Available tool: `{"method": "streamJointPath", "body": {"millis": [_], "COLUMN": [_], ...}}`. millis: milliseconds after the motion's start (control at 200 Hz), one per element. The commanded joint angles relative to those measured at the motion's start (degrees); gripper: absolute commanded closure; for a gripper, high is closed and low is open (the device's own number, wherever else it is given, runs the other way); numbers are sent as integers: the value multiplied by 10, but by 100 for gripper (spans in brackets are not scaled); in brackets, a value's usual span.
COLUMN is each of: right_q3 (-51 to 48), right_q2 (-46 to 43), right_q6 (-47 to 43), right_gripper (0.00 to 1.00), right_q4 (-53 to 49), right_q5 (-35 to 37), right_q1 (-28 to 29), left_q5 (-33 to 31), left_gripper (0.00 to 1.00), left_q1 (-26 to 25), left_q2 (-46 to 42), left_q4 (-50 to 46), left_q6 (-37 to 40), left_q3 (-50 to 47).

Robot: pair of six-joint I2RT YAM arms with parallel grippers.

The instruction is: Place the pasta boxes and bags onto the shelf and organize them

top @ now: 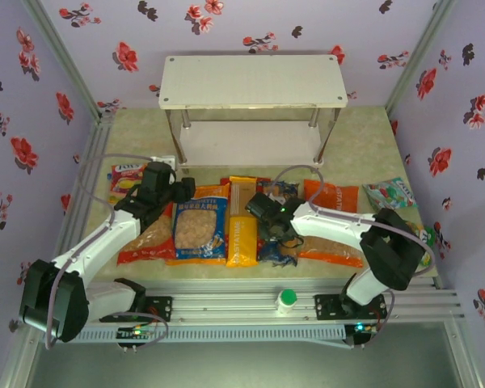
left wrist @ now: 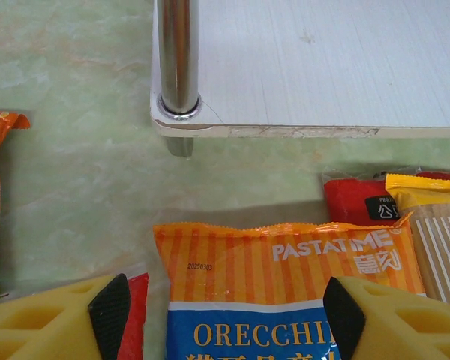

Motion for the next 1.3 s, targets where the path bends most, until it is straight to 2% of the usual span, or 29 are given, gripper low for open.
{"method": "streamJointPath", "body": {"millis": [0,225,480,615,1005,1295], "right_q3": [15,26,50,69,196,296], "right_q2": [-43,-77,-123,-124,8,100], "right_q6": [-19,-46,-79,-124,-269,-332], "right_gripper": [100,100,100,100,100,100], "right_q4": [-6,-19,-56,-63,-36,-23], "right_q5": [14,24,37,43,42,71], "right_q1": [3,-4,-32,-74,-207,-259], "left_q5": [5,7,7,7,10,10], "left_gripper": [28,38,37,37,36,35], "left_q1": [5,5,5,6,6,8], "left_q2": [-11,-11,-16,-19,-20,-19], "left_q4": [-1,0,-2,-3,-10,-14], "left_q6": [3,6,9,10,13,18], "left_q3": [8,9,13,14,21,26]}}
